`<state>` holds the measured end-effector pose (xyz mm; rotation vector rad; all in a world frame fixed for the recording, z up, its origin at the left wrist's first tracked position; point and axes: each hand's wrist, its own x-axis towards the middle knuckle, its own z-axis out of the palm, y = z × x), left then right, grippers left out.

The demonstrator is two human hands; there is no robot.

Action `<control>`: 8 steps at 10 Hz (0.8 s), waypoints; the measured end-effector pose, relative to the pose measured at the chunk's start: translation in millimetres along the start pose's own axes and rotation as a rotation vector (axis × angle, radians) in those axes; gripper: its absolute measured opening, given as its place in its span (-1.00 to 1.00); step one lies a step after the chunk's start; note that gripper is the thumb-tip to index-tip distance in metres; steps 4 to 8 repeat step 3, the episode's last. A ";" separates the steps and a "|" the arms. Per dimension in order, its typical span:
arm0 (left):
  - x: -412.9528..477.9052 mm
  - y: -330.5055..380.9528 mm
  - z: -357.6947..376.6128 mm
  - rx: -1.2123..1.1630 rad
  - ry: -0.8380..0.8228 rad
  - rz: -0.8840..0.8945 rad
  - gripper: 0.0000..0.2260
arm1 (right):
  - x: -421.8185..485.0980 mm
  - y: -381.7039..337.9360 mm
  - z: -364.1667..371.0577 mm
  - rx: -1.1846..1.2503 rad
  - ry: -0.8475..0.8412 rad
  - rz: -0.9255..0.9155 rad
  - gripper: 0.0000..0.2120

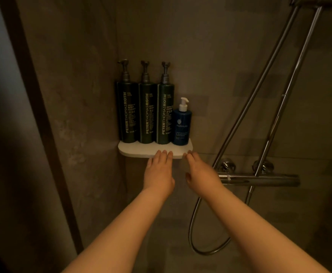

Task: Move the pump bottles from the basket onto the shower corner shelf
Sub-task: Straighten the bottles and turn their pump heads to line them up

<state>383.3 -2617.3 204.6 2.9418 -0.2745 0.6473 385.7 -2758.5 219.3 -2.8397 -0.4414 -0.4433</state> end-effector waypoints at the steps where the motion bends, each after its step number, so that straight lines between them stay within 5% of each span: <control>1: -0.1 1.6 -8.5 0.037 -0.066 -0.003 -0.29 | 1.5 0.4 -3.7 0.016 -0.050 0.003 -0.36; 3: -11.8 3.1 -30.0 0.024 -0.249 0.000 -0.27 | -2.5 1.3 -16.8 0.011 -0.192 0.002 -0.29; 8: -11.8 3.1 -30.0 0.024 -0.249 0.000 -0.27 | -2.5 1.3 -16.8 0.011 -0.192 0.002 -0.29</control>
